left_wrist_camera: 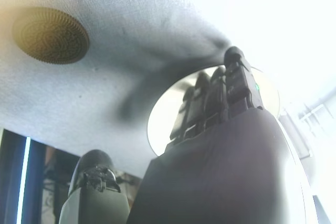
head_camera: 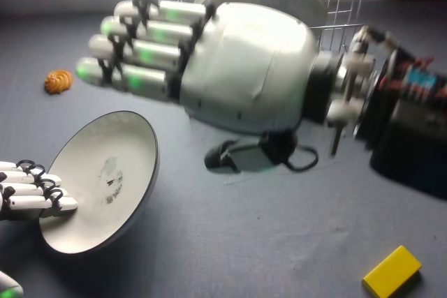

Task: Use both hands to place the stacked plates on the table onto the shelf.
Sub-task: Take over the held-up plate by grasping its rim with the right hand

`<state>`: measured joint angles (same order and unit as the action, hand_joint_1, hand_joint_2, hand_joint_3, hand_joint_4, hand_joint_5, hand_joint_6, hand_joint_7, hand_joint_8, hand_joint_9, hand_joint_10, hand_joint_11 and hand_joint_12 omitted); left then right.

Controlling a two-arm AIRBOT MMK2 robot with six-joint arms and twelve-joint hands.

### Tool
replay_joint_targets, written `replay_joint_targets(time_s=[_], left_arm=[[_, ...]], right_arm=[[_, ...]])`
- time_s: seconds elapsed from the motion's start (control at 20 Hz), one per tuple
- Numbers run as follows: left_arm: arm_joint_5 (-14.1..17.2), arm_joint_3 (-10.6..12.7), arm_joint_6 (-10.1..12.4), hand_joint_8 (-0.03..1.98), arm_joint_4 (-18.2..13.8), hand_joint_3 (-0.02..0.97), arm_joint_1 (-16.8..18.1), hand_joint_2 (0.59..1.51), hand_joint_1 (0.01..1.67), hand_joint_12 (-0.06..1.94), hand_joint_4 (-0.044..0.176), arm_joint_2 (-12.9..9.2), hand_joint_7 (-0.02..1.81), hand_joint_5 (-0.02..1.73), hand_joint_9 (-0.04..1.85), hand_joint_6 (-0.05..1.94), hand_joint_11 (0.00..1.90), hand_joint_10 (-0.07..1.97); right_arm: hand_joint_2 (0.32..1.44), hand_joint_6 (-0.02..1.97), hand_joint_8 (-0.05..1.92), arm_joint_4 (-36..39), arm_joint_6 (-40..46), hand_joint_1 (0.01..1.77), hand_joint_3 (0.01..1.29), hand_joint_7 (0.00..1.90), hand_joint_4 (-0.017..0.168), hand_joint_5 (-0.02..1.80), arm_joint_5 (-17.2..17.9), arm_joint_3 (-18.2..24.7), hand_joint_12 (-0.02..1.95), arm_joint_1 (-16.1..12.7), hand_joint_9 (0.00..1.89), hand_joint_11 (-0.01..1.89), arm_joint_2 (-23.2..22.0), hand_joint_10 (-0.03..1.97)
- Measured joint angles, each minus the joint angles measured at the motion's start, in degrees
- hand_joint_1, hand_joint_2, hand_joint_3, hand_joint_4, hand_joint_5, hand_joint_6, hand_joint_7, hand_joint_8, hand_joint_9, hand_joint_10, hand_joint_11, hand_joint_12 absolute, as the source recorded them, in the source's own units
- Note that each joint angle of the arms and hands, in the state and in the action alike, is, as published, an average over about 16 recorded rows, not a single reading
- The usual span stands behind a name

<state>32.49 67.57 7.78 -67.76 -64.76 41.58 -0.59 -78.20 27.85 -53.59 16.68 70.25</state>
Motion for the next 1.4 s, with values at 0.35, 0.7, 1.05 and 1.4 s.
replay_joint_targets(time_s=[0.35,0.7,1.05,1.4], left_arm=[[-0.1,-0.11,0.0,-0.01,-0.09,0.008,0.13,1.063,0.02,0.03,-0.005,-0.05,0.01,0.0,-0.02,-0.02,0.03,-0.04],[-0.19,-0.13,0.0,-0.01,-0.12,0.007,0.19,1.064,0.02,0.03,-0.004,-0.06,0.01,-0.01,-0.02,-0.01,0.03,-0.04],[-0.28,-0.13,0.01,-0.01,-0.1,0.007,0.2,1.065,0.02,0.03,-0.003,-0.06,0.01,0.0,-0.02,-0.01,0.03,-0.04],[-0.33,-0.08,0.01,-0.01,-0.09,0.007,0.2,1.065,0.02,0.03,-0.003,-0.05,0.01,0.0,-0.02,-0.01,0.03,-0.04]], right_arm=[[0.89,0.02,0.02,-0.01,-9.94,1.05,0.01,0.02,0.005,0.02,1.58,-3.05,0.06,4.88,0.02,0.01,7.06,0.01],[0.91,0.02,0.02,0.41,-12.34,1.04,0.01,0.02,0.004,0.02,0.57,-10.8,0.07,6.41,0.01,0.02,15.32,0.01],[0.92,0.02,0.02,0.82,-12.72,1.09,0.01,0.02,0.004,0.02,-0.76,-16.9,0.21,7.06,0.01,0.02,21.28,0.01],[0.93,0.02,0.02,0.83,-12.77,1.15,0.01,0.06,0.005,0.07,-1.15,-19.15,0.53,7.38,0.07,0.02,24.22,0.02]])
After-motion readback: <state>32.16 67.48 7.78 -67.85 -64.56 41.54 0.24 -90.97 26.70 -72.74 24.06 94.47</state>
